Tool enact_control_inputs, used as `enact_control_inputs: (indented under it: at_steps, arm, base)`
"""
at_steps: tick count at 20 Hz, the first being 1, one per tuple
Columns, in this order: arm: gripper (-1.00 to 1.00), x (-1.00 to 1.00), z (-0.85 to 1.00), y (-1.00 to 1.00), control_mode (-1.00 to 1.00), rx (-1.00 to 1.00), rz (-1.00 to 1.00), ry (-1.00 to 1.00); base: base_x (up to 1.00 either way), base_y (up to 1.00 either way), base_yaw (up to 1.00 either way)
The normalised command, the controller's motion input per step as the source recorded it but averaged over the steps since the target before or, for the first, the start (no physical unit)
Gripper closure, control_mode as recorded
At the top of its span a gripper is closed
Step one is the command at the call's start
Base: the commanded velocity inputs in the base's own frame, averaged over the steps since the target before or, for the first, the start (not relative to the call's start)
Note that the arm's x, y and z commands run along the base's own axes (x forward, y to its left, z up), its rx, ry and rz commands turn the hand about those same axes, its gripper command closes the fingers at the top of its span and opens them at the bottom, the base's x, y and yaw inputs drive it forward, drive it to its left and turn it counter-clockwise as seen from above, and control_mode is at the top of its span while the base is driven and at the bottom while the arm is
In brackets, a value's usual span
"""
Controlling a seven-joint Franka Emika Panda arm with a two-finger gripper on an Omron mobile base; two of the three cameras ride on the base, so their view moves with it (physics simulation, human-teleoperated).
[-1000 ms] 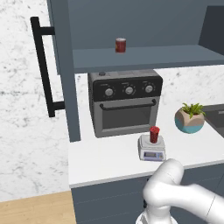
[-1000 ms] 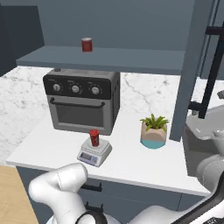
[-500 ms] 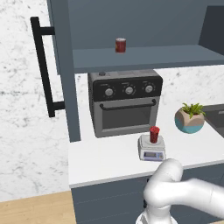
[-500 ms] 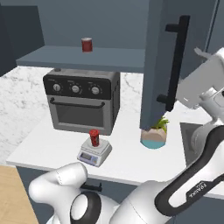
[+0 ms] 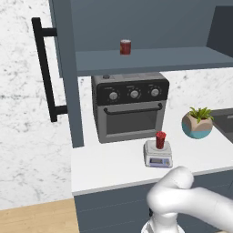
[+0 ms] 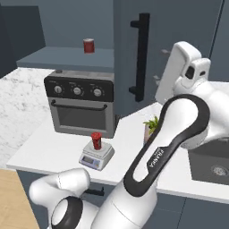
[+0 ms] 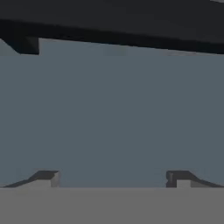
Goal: Pick the yogurt and place it on the digital scale for weighing, and close the cabinet.
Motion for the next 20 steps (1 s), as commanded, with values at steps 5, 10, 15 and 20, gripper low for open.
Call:
enact_control_inputs:
  at_steps: [5,10,15,20]
  arm:
    - [-1.00,1.00,-0.61,0.37,-1.00,0.00,-0.36,0.29]
    - [-1.00,1.00,0.10,0.19,-1.00,0.00,-0.20,0.05]
    - [-1.00,0.81,0.12,0.04,-1.00,0.00,-0.06,0.02]
    - [-1.00,0.92,-0.01,0.00,-1.00,0.00,0.00,0.19]
  base:
    - [0.00,0.00,0.00]
    - [0.00,0.00,0.00]
    - [0.00,0.00,0.00]
    - [0.00,0.00,0.00]
